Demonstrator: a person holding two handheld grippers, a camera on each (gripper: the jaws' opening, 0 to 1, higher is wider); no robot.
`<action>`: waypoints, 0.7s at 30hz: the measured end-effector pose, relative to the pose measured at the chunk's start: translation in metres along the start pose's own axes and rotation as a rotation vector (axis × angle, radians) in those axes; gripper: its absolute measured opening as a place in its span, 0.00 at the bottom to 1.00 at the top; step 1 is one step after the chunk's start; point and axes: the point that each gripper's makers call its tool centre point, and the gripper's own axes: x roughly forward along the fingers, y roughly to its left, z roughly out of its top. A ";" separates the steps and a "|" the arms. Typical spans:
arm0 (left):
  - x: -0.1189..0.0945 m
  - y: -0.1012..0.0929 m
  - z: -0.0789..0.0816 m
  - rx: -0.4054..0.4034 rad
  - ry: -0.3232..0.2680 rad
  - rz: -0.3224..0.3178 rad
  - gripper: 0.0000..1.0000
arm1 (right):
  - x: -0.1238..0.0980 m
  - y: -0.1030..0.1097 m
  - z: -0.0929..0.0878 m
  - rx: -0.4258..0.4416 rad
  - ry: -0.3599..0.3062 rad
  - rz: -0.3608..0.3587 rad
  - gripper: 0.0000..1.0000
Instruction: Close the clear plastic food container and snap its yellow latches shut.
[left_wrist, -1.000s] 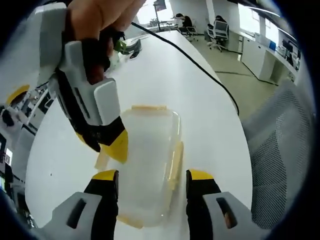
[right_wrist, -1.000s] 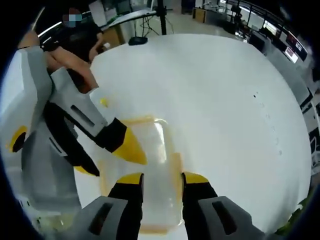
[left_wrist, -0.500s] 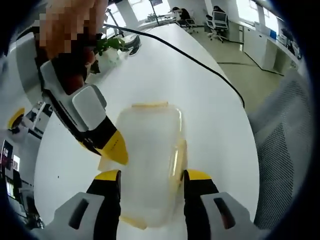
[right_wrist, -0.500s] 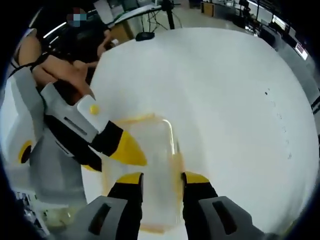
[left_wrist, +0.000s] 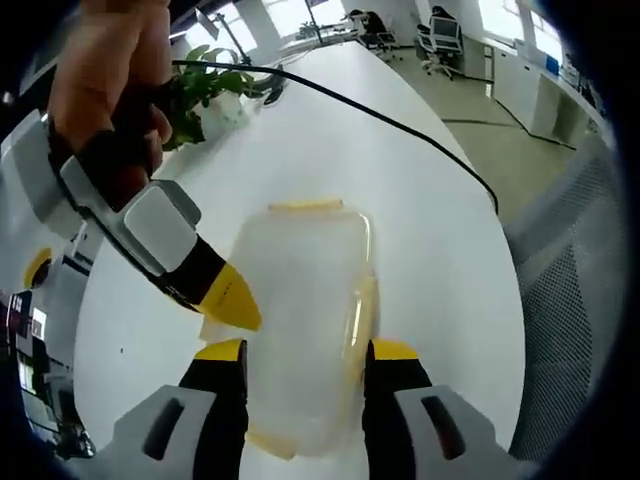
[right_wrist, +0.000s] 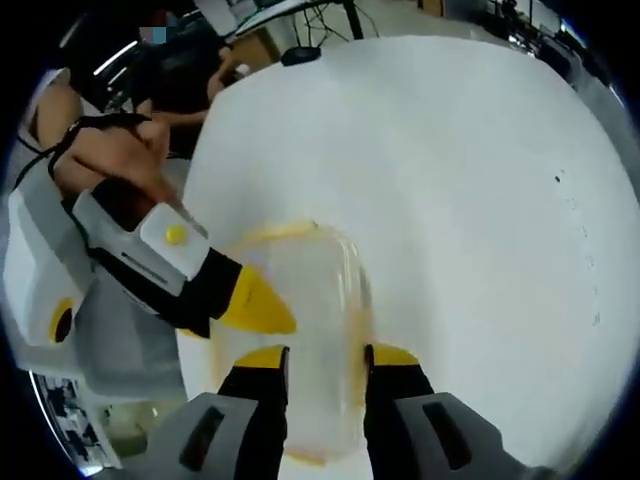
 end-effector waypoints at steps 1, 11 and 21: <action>0.000 -0.001 0.000 0.001 -0.005 -0.001 0.44 | 0.000 0.001 -0.001 -0.003 -0.002 -0.001 0.27; 0.000 -0.001 0.002 0.009 -0.010 -0.006 0.46 | -0.001 -0.002 0.002 -0.011 0.003 -0.012 0.28; -0.002 0.000 0.002 0.028 -0.010 -0.021 0.47 | -0.005 -0.001 0.006 -0.079 -0.004 -0.072 0.28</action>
